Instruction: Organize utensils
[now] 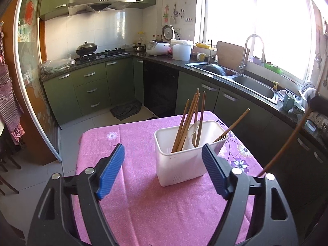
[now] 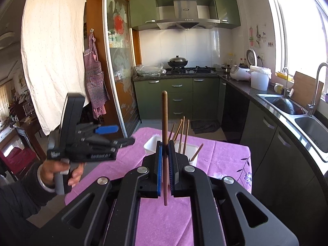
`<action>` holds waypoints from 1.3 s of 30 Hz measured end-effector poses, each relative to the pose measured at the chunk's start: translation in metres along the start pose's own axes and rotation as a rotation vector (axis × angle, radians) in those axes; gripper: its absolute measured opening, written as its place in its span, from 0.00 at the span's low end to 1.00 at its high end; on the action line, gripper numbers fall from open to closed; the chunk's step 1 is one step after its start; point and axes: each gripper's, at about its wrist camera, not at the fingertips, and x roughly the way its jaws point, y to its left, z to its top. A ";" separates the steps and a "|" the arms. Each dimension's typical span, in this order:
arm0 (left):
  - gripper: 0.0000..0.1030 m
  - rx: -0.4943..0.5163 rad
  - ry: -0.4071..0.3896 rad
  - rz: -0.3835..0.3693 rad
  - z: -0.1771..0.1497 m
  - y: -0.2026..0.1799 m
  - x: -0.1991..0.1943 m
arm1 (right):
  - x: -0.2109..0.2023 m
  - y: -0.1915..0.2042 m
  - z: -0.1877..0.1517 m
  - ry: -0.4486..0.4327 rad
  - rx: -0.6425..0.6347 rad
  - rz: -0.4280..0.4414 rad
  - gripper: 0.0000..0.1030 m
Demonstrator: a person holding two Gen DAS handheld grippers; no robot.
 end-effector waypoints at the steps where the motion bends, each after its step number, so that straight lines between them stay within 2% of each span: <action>1: 0.82 -0.006 0.000 0.008 -0.006 0.002 -0.003 | 0.001 -0.001 0.009 -0.018 0.004 -0.004 0.06; 7: 0.92 -0.052 -0.036 0.045 -0.045 0.014 -0.024 | 0.017 -0.010 0.068 -0.124 0.046 -0.032 0.06; 9: 0.93 -0.066 -0.049 0.063 -0.058 0.017 -0.031 | 0.033 -0.014 0.080 -0.132 0.047 -0.073 0.06; 12: 0.93 -0.098 -0.036 0.045 -0.072 0.024 -0.038 | 0.066 -0.024 0.091 -0.101 0.065 -0.107 0.06; 15: 0.93 -0.133 -0.032 0.032 -0.082 0.033 -0.045 | 0.104 -0.033 0.084 -0.033 0.094 -0.122 0.06; 20: 0.93 -0.131 -0.034 0.054 -0.089 0.035 -0.052 | 0.150 -0.040 0.047 0.067 0.117 -0.131 0.06; 28: 0.93 -0.128 -0.015 0.025 -0.089 0.025 -0.052 | 0.178 -0.039 0.000 0.162 0.101 -0.135 0.07; 31: 0.93 -0.123 -0.010 0.022 -0.089 0.020 -0.054 | 0.162 -0.033 -0.004 0.140 0.086 -0.126 0.09; 34: 0.93 -0.116 -0.015 0.024 -0.087 0.014 -0.059 | 0.115 -0.021 -0.001 0.050 0.069 -0.095 0.16; 36: 0.93 -0.113 -0.022 0.022 -0.088 0.009 -0.063 | 0.074 -0.010 -0.004 -0.019 0.048 -0.095 0.24; 38: 0.93 -0.108 -0.032 0.021 -0.090 0.005 -0.068 | 0.037 -0.001 -0.017 -0.069 0.031 -0.106 0.40; 39: 0.93 -0.107 -0.036 0.022 -0.091 0.003 -0.070 | 0.022 0.002 -0.027 -0.086 0.030 -0.116 0.44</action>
